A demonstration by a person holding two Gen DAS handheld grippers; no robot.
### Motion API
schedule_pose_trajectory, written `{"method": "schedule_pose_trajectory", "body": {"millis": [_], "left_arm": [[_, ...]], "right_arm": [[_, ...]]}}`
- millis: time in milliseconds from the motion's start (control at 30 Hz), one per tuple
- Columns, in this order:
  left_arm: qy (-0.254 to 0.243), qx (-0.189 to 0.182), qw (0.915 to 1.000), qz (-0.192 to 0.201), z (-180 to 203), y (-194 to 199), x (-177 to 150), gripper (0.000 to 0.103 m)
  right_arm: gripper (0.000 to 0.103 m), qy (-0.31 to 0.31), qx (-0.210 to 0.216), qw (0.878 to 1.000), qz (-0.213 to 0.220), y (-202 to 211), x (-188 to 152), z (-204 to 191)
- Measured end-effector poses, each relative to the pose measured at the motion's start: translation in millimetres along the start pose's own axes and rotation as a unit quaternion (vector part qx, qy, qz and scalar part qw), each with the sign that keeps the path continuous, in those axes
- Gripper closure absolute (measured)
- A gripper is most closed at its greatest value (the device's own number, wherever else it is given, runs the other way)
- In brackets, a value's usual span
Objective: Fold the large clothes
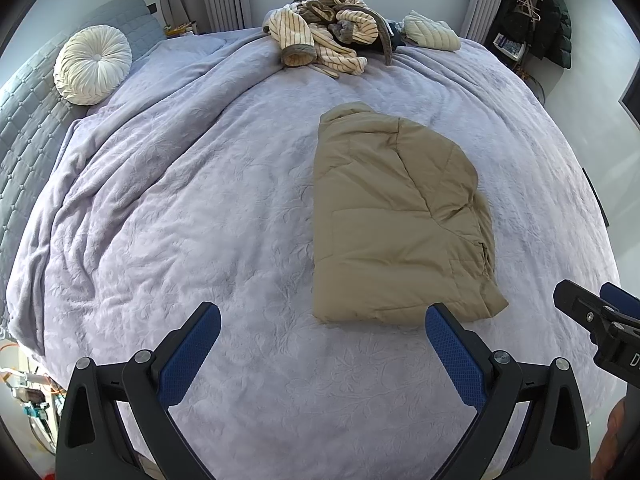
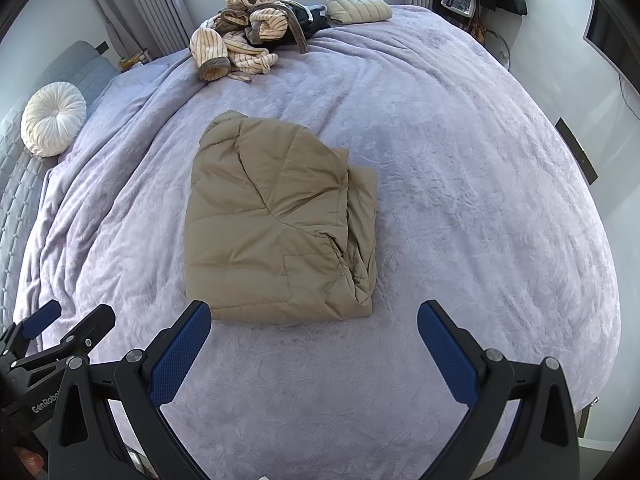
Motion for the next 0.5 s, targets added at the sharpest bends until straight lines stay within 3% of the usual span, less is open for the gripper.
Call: {"method": "schedule_pose_trajectory", "body": {"millis": [500], "left_arm": [[0.001,-0.002,1.0,-0.001,-1.2,-2.2,2.8,0.001]], "right_arm": [[0.0,0.014,-0.008,1.0,0.005,-0.4,4.7,5.8]]}}
Point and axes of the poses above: each gripper's, at about its wrist camera, not at the fingertips, and y roughly against the way its jaws point, z to its right, x to its top, the point moved 10 cm from there along -y, roughly the way its jaws point, and after that the axes turned 13 degrees about -x, right-handed, at the moved point
